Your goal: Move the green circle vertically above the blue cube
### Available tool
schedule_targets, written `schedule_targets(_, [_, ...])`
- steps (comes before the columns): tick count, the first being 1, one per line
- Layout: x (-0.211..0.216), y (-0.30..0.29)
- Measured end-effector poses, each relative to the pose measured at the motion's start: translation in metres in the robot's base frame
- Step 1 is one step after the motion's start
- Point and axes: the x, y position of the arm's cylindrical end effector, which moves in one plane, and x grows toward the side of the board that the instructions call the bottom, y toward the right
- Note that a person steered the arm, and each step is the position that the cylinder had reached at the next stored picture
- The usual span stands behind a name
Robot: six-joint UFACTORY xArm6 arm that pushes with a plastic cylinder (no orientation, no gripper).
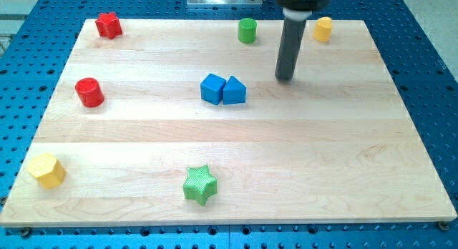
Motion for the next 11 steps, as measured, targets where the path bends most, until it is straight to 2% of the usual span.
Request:
schedule_targets(2, [-0.113, -0.007])
schedule_targets(3, [-0.099, -0.056])
schedule_targets(4, [-0.034, -0.075])
schedule_targets(6, [-0.112, -0.058])
schedule_targets(7, [-0.088, -0.124])
schedule_targets(8, [-0.018, -0.146])
schedule_targets(9, [-0.028, -0.146])
schedule_targets(10, [-0.073, -0.154])
schedule_targets(11, [-0.074, -0.072])
